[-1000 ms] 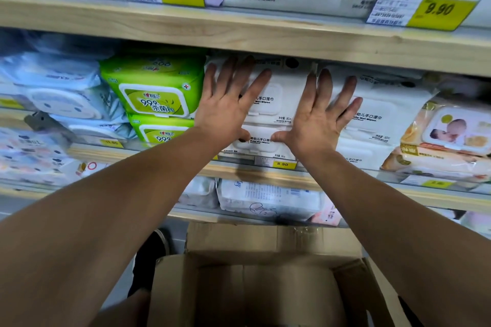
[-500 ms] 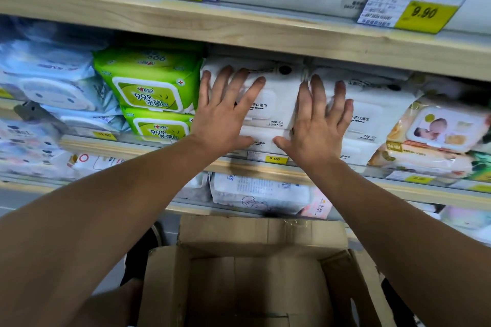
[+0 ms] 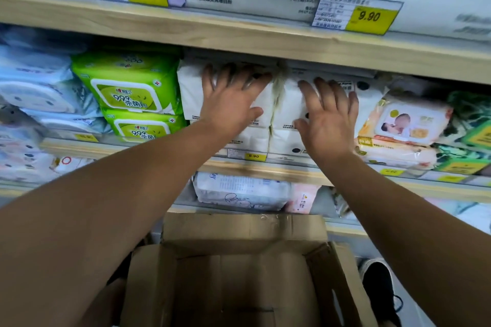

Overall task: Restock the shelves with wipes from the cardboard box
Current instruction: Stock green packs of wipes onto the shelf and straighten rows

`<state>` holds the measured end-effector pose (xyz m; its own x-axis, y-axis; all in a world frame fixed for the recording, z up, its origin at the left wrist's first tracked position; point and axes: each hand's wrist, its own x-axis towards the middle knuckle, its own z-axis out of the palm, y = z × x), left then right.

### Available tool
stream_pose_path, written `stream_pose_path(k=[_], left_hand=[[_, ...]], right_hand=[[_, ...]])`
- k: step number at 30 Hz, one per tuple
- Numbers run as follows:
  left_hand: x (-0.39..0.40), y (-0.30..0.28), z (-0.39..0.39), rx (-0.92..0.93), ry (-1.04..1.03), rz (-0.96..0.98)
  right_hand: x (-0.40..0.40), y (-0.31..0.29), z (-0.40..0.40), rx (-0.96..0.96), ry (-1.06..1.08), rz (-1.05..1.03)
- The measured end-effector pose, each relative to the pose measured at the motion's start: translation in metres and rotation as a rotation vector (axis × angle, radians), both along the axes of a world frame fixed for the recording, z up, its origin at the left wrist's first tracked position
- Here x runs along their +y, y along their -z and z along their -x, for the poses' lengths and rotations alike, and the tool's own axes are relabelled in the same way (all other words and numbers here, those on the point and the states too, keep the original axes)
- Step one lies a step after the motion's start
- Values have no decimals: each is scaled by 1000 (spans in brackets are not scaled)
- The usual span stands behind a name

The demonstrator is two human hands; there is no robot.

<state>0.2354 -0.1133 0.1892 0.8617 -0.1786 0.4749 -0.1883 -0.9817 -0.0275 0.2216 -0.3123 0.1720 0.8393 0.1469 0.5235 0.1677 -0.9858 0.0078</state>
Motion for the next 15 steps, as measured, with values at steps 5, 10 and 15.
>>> stream_pose_path(k=[5,10,15], left_hand=[[-11,9,-1,-57,-50,0],[-5,8,-1,-81,-24,-3],[-3,5,2,-39,6,10]], right_hand=[[19,3,-3,-22,66,-33],[10,-3,0,24,24,13],[-6,-15,5,157,-60,78]])
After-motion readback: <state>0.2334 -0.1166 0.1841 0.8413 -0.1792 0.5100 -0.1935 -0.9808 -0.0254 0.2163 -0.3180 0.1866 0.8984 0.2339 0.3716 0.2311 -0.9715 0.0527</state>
